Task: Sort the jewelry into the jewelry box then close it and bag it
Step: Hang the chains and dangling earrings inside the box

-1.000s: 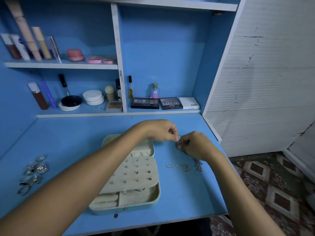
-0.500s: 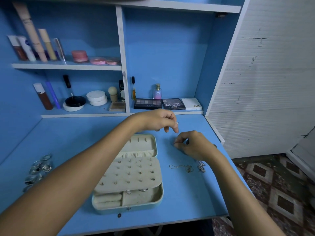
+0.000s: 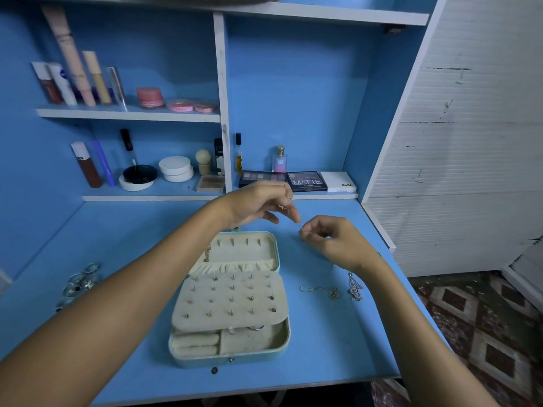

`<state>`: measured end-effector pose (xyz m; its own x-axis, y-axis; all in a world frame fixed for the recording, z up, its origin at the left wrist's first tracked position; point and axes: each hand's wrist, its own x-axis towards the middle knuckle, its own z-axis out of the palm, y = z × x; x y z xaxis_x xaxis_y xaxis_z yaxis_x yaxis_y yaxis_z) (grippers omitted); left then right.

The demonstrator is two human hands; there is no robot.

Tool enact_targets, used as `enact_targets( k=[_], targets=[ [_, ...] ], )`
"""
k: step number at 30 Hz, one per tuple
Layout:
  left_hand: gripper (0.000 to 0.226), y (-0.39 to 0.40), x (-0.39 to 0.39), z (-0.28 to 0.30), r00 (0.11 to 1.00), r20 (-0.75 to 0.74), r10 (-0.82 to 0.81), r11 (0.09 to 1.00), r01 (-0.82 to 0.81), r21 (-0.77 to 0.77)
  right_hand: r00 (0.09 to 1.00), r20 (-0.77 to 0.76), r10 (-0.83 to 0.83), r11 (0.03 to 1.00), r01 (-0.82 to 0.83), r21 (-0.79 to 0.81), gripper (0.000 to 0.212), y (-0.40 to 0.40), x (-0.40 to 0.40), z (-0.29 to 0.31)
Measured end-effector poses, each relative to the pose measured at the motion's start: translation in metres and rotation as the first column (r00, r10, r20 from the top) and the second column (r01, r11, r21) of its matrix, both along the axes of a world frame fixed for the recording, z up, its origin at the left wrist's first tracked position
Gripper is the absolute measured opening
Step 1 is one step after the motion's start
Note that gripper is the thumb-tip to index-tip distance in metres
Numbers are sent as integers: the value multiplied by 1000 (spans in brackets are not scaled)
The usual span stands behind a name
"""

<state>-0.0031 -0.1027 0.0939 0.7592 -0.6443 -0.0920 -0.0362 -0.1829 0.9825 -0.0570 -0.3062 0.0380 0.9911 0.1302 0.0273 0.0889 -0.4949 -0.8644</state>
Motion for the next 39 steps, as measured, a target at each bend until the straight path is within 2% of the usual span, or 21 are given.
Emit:
enact_targets(
  k=[3, 6, 11, 14, 19, 26, 28, 30, 32, 34, 37, 39],
  targets=[
    [3, 4, -1, 0, 999, -33, -1, 998, -1, -61, 999, -32, 31, 992, -26, 126, 8, 4, -2, 6],
    [3, 8, -3, 2, 1000, -15, 4, 998, -5, -66, 996, -51, 80, 985, -71, 157, 9, 10, -3, 11],
    [6, 13, -6, 6, 1000, -6, 5, 999, -6, -50, 993, -9, 118, 990, -117, 76, 9, 24, 3, 13],
    [7, 21, -6, 13, 1000, -14, 14, 997, -15, -81, 991, -46, 123, 992, -121, 40, 11, 29, 6, 12],
    [22, 46, -2, 23, 997, -54, 53, 966, -65, -251, 989, -116, 87, 995, -81, 54, 13, 26, 9, 4],
    [17, 80, 1, 17, 976, -138, 169, 882, -212, -420, 988, -149, 29, 993, -12, 116, 13, 12, 13, 3],
    [30, 87, 2, 10, 970, -167, 175, 860, -233, -453, 990, -144, 9, 983, 17, 180, 11, 10, 14, 5],
    [38, 92, 1, 3, 964, -188, 189, 860, -255, -443, 992, -130, -5, 964, 39, 263, 15, 8, 16, 8],
    [25, 95, 0, -5, 957, -195, 215, 876, -277, -394, 994, -112, -15, 934, 54, 354, 22, 8, 18, 13],
    [24, 97, -4, -14, 953, -191, 235, 897, -288, -335, 998, -60, -15, 915, 37, 402, 26, 9, 21, 17],
    [25, 98, -9, -26, 954, -167, 249, 921, -286, -264, 999, 43, -32, 920, 13, 391, 29, 14, 24, 26],
    [20, 97, -12, -32, 956, -132, 260, 936, -283, -210, 995, 100, -20, 948, -12, 318, 30, 18, 27, 33]
  ],
)
